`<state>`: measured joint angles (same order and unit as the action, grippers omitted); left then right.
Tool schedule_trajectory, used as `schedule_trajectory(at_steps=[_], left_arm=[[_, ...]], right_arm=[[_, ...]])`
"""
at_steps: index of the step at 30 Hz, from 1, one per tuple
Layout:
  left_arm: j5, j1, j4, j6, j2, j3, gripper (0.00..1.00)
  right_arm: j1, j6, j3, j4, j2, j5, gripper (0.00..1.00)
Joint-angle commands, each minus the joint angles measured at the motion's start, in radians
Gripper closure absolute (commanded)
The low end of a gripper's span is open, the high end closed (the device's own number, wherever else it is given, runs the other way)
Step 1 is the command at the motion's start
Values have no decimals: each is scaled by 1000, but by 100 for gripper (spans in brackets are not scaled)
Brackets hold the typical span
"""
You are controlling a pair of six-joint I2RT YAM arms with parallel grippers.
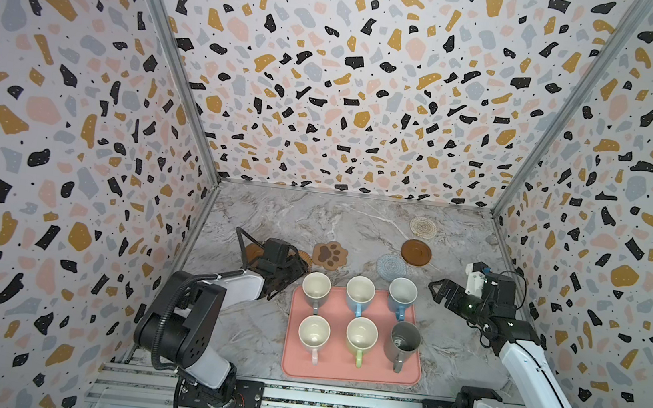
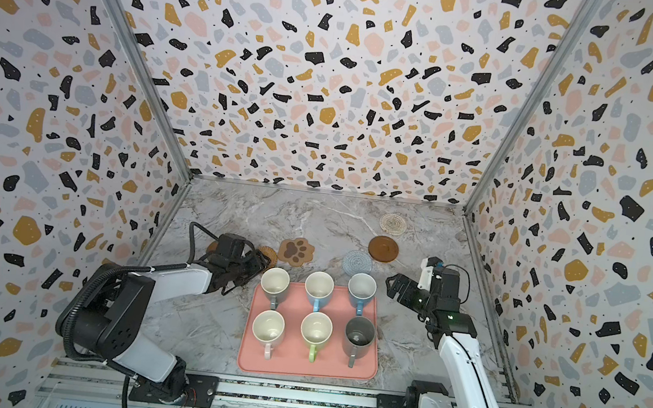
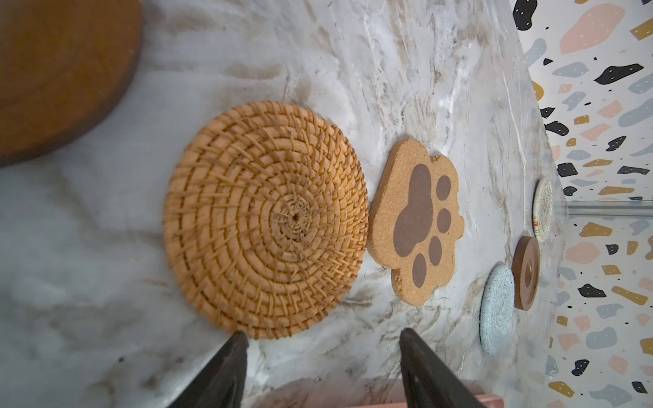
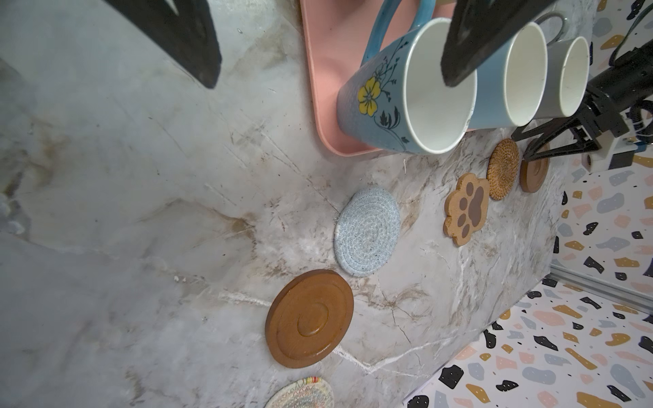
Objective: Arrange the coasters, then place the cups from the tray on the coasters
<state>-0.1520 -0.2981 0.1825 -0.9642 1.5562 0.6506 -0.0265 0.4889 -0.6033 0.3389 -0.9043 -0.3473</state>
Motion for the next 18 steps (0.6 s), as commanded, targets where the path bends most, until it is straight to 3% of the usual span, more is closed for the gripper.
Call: schedule_trajectory(at_steps=[1,18], left_arm=[[9,-6,61,-28,21,-27,31],[48,-6,61,-11,113,22,32]], right_arm=[[-3,2,-12,25,13,8,1],[-3,7,-18,49,35,23,1]])
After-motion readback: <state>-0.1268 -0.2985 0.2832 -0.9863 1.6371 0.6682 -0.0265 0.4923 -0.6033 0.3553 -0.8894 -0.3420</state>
